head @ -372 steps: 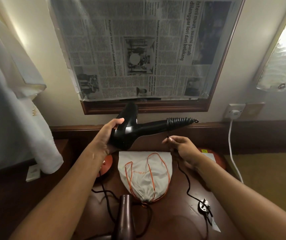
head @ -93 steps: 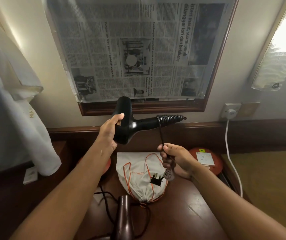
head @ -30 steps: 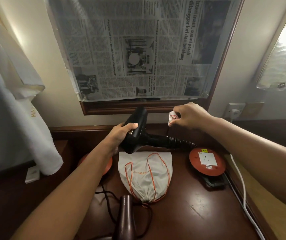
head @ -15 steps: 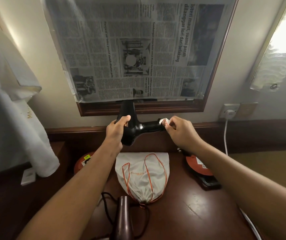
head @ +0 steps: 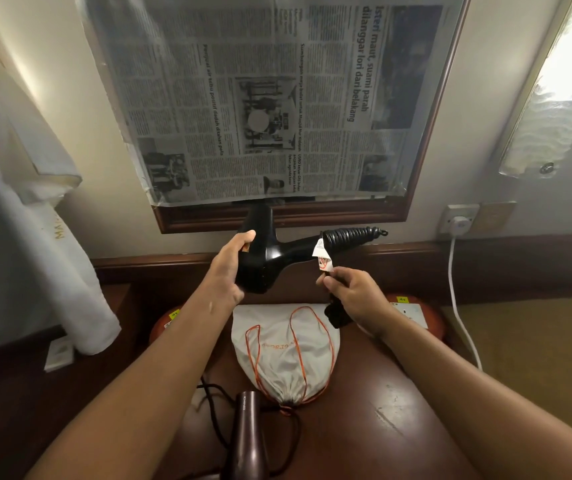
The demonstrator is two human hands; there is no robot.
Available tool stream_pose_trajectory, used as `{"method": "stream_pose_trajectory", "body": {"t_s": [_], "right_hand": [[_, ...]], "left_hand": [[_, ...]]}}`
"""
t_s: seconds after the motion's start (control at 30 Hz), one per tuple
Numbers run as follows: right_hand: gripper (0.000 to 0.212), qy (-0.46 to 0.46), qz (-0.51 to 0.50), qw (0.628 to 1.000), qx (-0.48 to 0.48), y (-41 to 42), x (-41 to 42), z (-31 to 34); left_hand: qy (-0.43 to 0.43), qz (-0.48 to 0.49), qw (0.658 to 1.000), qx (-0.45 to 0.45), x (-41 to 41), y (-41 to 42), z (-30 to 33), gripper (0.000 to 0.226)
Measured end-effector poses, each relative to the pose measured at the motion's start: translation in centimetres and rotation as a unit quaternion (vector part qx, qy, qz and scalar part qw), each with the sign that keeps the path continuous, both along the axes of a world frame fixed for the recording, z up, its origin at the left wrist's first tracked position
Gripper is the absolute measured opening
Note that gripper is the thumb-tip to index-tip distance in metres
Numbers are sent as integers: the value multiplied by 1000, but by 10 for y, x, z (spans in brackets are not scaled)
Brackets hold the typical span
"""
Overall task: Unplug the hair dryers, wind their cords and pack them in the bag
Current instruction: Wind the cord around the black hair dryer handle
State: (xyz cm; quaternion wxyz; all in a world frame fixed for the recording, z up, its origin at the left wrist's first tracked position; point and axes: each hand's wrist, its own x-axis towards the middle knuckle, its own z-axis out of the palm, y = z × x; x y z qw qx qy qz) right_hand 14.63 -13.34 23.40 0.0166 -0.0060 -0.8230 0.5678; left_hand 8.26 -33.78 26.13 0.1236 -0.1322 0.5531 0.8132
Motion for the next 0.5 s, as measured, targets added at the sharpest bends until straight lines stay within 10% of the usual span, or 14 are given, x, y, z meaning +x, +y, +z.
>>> {"method": "stream_pose_trajectory", "body": {"t_s": [0.5], "right_hand": [[20, 17, 53, 984, 170, 26, -15, 2]], "left_hand": [[27, -89, 995, 18, -10, -13, 2, 48]]}}
